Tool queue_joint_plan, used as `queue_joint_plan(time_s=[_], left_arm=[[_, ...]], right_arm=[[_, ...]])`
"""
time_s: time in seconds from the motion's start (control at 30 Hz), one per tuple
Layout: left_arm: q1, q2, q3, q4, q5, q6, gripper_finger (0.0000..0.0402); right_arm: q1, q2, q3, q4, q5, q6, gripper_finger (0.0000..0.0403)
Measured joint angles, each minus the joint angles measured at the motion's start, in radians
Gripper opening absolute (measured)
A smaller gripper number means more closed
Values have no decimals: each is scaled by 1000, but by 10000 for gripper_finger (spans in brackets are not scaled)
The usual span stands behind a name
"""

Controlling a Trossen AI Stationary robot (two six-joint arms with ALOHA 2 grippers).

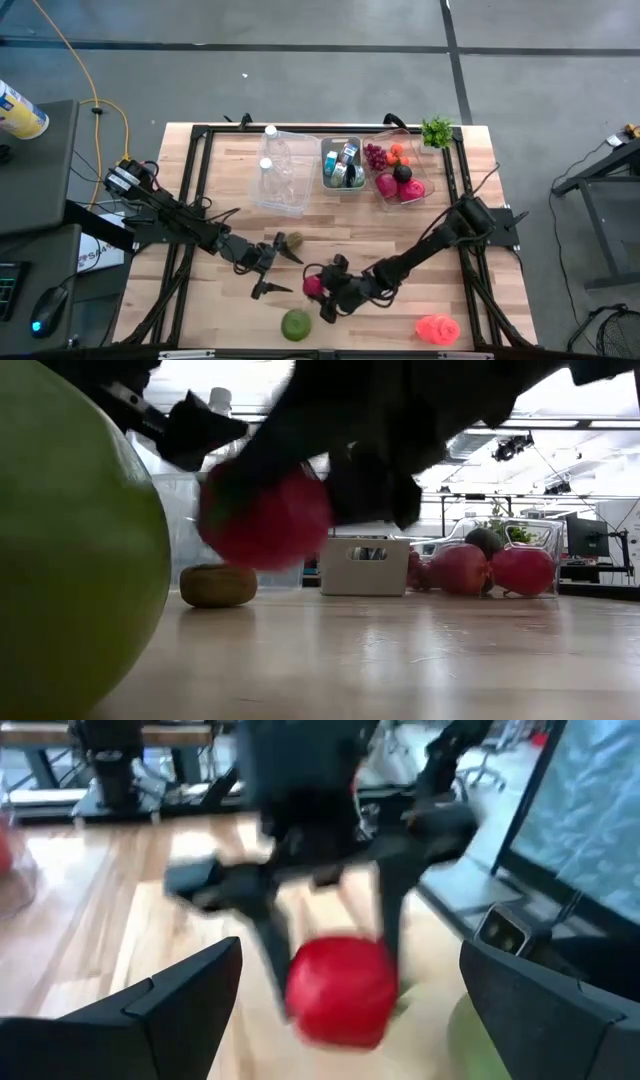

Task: Pick & Place Food Item
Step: Put the tomato into the right transparent bin

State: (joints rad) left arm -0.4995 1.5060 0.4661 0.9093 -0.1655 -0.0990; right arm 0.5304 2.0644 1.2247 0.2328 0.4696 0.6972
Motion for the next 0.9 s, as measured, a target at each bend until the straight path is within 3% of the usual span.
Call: queue_joint_plan(time_s=[0.13, 0.3, 0.5, 0.77, 0.9], left_arm=[[0, -1, 0, -10, 2, -2, 365], [0, -1, 0, -11, -18, -2, 365], [0, 0, 0, -14, -24, 89, 365], [0, 0, 0, -16, -23, 150, 365], [0, 0, 0, -18, -23, 147, 365]], right_arm=[[19, 2, -3, -117, -37, 107, 225], [53, -42, -2, -297, 21, 198, 226], [69, -177, 1, -596, 205, 309, 226], [52, -377, 1, -1039, 535, 509, 225], [-20, -433, 0, -1269, 580, 653, 229]])
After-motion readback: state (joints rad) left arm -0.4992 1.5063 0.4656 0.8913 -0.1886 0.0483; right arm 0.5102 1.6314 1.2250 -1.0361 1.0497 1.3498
